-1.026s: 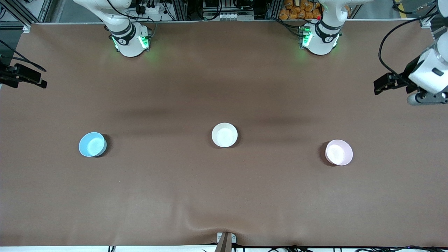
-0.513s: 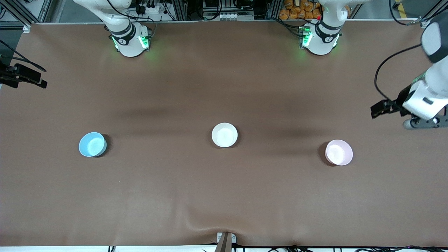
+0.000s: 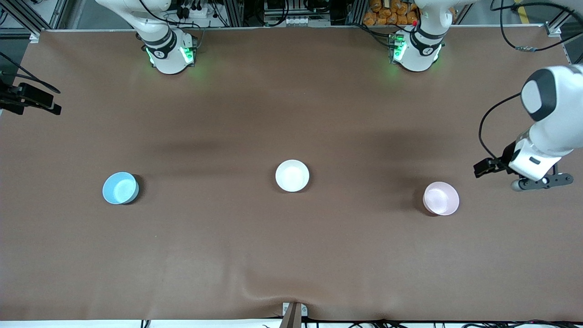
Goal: Stack pink and blue bowls on white bowl
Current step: 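Reach the left gripper down to the pink bowl and grasp its rim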
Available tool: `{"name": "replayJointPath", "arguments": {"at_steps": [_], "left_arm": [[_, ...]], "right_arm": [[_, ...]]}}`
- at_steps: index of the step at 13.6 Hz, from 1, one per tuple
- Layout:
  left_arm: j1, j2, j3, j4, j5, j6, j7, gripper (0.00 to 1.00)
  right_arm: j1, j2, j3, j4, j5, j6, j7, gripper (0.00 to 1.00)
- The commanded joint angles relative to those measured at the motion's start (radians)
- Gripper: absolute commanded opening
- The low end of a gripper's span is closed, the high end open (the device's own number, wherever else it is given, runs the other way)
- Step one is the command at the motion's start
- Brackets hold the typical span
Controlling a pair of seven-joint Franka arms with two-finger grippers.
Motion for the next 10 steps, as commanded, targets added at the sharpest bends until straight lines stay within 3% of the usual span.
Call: {"name": "replayJointPath", "arguments": {"at_steps": [1,6,10], "left_arm": [[0.022,0.051,-0.012,-0.012,0.002,0.069,0.006,1.00],[0.030,0.189,-0.014,-0.011,-0.026,0.218,0.006,1.00],[0.029,0.261,-0.015,-0.004,-0.055,0.264,0.006,0.86]], "right_arm": [[-0.012,-0.024,0.007,-0.018,0.010,0.005,-0.002,1.00],[-0.013,-0.023,0.007,-0.018,0.010,0.005,-0.002,1.00],[-0.013,-0.023,0.007,-0.018,0.010,0.005,-0.002,1.00]]}}
